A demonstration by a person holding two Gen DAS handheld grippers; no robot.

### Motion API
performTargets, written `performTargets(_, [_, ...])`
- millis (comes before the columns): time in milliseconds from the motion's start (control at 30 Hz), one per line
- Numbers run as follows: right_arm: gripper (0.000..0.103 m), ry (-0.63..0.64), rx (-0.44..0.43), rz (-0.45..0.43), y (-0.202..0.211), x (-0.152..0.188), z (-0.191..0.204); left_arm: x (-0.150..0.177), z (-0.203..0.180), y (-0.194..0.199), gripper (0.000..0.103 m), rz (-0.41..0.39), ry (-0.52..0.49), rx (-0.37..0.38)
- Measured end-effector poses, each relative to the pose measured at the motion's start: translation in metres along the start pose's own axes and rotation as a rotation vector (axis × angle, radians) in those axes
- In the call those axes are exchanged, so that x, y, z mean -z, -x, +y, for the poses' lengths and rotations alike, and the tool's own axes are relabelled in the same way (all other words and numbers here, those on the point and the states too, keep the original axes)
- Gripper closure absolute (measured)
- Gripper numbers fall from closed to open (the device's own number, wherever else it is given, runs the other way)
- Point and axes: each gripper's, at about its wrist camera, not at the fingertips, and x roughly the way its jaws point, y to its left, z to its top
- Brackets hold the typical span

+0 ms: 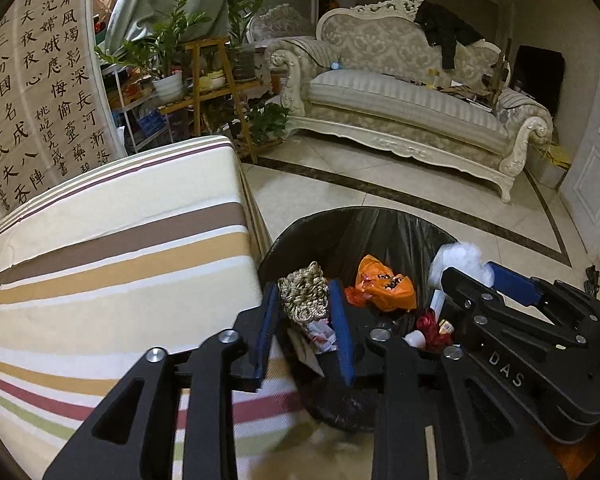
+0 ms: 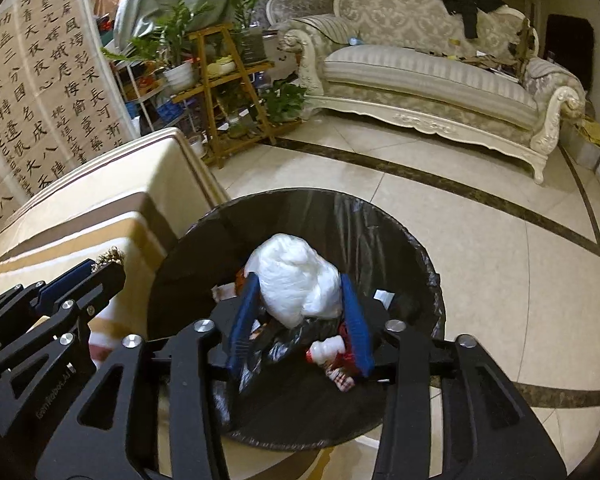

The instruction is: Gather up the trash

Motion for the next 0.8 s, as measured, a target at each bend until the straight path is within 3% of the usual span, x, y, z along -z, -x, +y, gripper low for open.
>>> performTargets(33, [0.054, -0.006, 0.004, -0.002, -0.002, -0.001, -0.002, -0.001, 0.000, -0.001, 0.061, 0.001, 0.003, -0.001])
performTargets(333, [0.048, -0.016, 0.012, -0.003, -0.004, -0.001, -0.006, 0.001, 0.003, -0.001, 0.042, -0.002, 0.019, -0.014])
performTargets(800, [0.044, -0.010, 0.021, -0.026, 0.023, 0.018, -0.008, 0.015, 0.012, 0.026, 0.033, -0.038, 0.046, -0.030])
